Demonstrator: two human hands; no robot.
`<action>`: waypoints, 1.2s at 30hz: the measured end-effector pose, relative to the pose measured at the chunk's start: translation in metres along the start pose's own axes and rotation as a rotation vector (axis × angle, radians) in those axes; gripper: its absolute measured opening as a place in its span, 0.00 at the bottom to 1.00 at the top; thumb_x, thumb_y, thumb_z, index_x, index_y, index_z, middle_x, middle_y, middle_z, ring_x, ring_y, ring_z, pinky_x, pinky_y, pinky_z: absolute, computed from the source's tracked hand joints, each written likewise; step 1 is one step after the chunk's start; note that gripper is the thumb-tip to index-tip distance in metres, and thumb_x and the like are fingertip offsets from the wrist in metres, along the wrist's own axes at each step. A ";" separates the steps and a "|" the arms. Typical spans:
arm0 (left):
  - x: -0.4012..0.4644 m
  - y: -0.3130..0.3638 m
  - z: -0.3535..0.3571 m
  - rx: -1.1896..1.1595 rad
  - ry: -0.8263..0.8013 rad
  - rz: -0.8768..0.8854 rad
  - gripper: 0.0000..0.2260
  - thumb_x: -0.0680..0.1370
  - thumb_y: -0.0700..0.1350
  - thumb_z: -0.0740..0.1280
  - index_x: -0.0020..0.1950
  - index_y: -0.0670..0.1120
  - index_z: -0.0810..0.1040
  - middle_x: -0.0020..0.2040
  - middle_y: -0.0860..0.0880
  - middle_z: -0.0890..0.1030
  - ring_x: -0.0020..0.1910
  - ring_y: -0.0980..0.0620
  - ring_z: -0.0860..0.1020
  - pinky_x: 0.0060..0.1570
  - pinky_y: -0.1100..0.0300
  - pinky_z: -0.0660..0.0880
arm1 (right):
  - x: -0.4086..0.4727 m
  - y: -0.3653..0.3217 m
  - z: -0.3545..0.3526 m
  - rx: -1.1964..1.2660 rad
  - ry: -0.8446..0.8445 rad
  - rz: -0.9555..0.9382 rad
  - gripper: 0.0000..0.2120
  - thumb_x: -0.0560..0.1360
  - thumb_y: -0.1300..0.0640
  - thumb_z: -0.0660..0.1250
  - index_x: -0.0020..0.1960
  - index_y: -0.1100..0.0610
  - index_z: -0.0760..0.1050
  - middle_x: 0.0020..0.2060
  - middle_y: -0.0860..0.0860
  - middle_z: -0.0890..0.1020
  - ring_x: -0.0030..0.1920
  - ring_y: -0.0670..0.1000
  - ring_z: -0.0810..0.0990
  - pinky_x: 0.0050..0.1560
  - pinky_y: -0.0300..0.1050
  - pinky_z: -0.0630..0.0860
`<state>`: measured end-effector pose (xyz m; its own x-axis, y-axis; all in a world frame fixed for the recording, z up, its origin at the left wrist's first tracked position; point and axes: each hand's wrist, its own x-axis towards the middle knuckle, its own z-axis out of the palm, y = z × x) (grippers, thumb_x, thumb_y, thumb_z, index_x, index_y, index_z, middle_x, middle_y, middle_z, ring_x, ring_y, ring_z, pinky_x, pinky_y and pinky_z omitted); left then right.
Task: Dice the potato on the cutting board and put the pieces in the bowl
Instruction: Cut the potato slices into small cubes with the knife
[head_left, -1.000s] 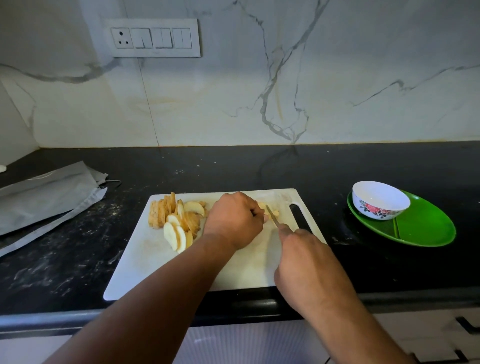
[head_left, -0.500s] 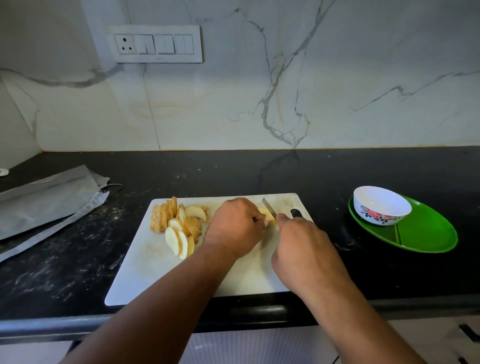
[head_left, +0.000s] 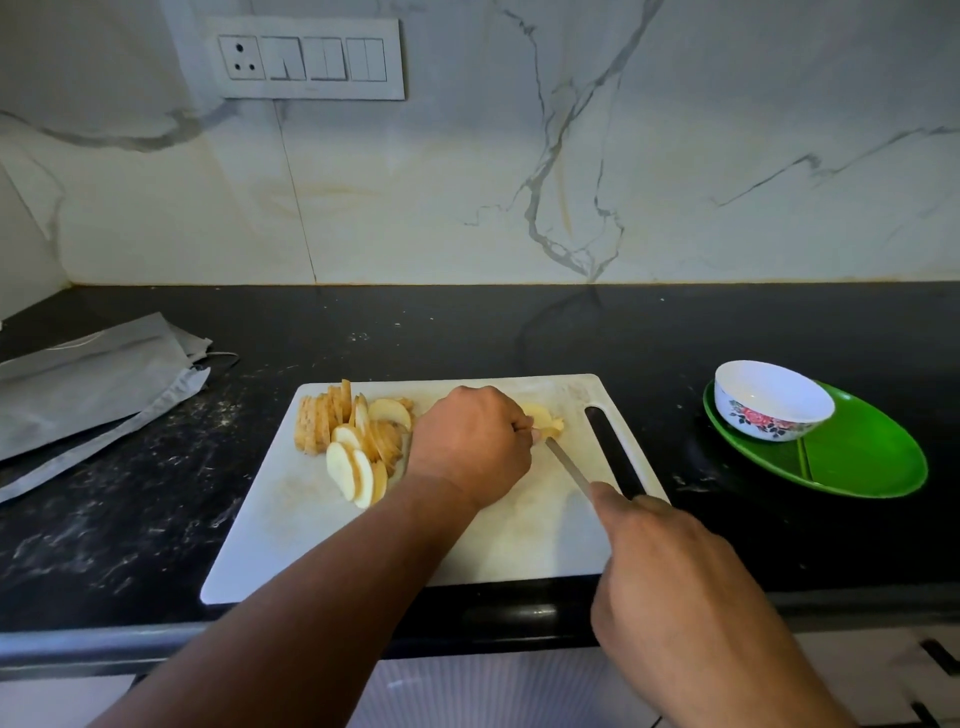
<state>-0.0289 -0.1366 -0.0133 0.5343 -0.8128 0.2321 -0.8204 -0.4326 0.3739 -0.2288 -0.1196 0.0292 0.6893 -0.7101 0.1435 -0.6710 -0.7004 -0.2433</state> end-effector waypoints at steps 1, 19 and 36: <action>-0.001 -0.001 0.001 -0.002 0.001 0.002 0.12 0.81 0.58 0.67 0.50 0.54 0.87 0.44 0.57 0.85 0.40 0.54 0.80 0.43 0.57 0.82 | -0.003 0.001 -0.004 -0.010 -0.001 -0.003 0.27 0.76 0.57 0.62 0.73 0.46 0.60 0.53 0.46 0.73 0.55 0.48 0.77 0.46 0.36 0.69; 0.006 -0.009 -0.001 -0.318 0.090 -0.088 0.21 0.78 0.50 0.73 0.71 0.61 0.78 0.53 0.56 0.87 0.51 0.55 0.84 0.55 0.57 0.82 | 0.060 -0.011 0.025 0.062 0.156 -0.028 0.20 0.78 0.59 0.60 0.70 0.52 0.69 0.46 0.48 0.76 0.41 0.48 0.73 0.41 0.37 0.72; 0.016 0.003 -0.002 -0.381 0.033 -0.215 0.05 0.78 0.45 0.71 0.43 0.52 0.85 0.43 0.57 0.84 0.45 0.57 0.80 0.44 0.62 0.75 | 0.044 -0.020 0.029 0.013 0.069 0.032 0.28 0.78 0.61 0.58 0.78 0.53 0.58 0.38 0.48 0.71 0.38 0.50 0.72 0.38 0.41 0.72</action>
<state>-0.0224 -0.1503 -0.0062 0.6962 -0.7043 0.1385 -0.5592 -0.4112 0.7198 -0.1771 -0.1352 0.0127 0.6472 -0.7354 0.2010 -0.6882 -0.6770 -0.2609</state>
